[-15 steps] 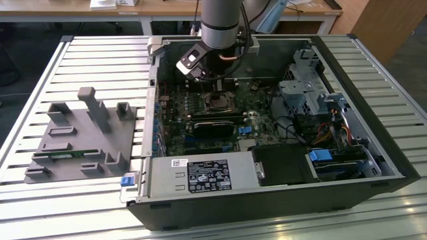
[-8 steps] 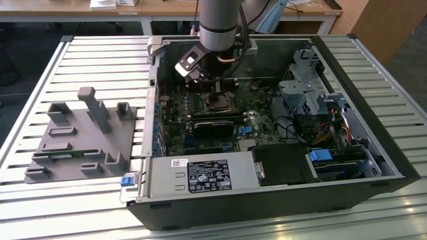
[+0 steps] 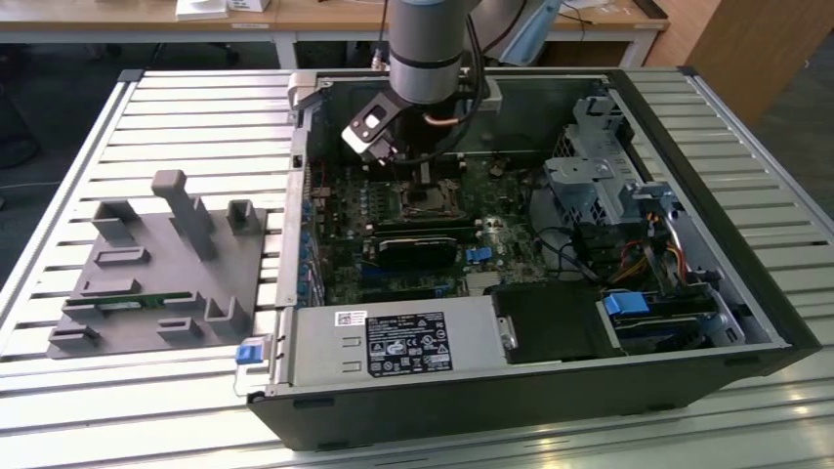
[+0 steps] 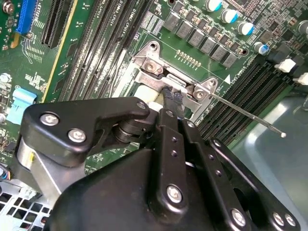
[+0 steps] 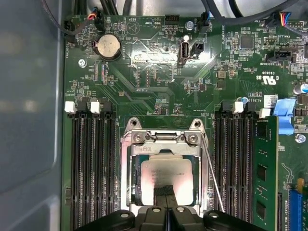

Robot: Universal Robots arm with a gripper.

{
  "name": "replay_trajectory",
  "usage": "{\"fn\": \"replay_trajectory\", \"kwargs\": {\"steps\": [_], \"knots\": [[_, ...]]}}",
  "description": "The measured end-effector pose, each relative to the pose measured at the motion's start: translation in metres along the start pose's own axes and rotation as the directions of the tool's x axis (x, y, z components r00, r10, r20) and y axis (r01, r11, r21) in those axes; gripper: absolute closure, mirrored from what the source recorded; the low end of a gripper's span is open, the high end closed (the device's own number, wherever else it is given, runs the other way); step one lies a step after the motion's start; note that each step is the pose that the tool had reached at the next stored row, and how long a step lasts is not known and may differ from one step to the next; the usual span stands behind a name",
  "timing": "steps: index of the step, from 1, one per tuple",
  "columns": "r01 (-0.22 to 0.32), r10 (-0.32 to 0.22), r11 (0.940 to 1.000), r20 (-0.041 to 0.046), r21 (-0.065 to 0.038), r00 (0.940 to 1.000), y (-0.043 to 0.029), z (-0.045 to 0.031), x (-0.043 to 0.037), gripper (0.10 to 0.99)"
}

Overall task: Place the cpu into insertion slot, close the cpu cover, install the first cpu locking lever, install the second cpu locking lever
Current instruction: 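Close the cpu cover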

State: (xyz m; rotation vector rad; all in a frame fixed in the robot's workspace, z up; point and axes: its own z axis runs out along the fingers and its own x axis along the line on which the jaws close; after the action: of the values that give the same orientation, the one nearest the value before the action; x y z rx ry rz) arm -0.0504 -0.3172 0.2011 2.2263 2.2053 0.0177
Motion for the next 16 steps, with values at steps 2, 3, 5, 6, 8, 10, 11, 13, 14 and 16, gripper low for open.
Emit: {"fn": "replay_trajectory", "kwargs": {"steps": [2, 3, 5, 6, 8, 10, 11, 13, 14, 16], "knots": [[0.0, 0.0, 1.0, 0.0001, 0.0, 1.0, 0.0003, 0.0008, 0.0, 0.98], [0.0, 0.0, 1.0, 0.0001, 0.0, 1.0, 0.0013, 0.0011, 0.0, 0.98], [0.0, 0.0, 1.0, 0.0001, 0.0, 1.0, 0.0041, 0.0016, 0.0001, 0.98], [0.0, 0.0, 1.0, -0.0001, 0.0, 1.0, 0.0059, 0.0018, 0.0002, 0.98], [0.0, 0.0, 1.0, -0.0001, 0.0, 1.0, 0.0071, 0.0018, 0.0004, 0.98], [0.0, 0.0, 1.0, -0.0014, -0.001, 1.0, 0.0074, 0.0009, 0.0011, 0.98], [0.0, 0.0, 1.0, -0.0017, -0.001, 1.0, 0.0075, -0.0003, 0.0014, 0.98], [0.0, 0.0, 1.0, -0.0003, 0.0, 1.0, 0.0074, -0.0051, 0.0014, 0.98], [0.0, 0.0, 1.0, -0.0005, 0.0, 1.0, 0.0074, -0.0072, 0.0015, 0.98], [0.0, 0.0, 1.0, -0.0004, 0.0, 1.0, 0.0074, -0.0089, 0.0016, 0.98]]}}
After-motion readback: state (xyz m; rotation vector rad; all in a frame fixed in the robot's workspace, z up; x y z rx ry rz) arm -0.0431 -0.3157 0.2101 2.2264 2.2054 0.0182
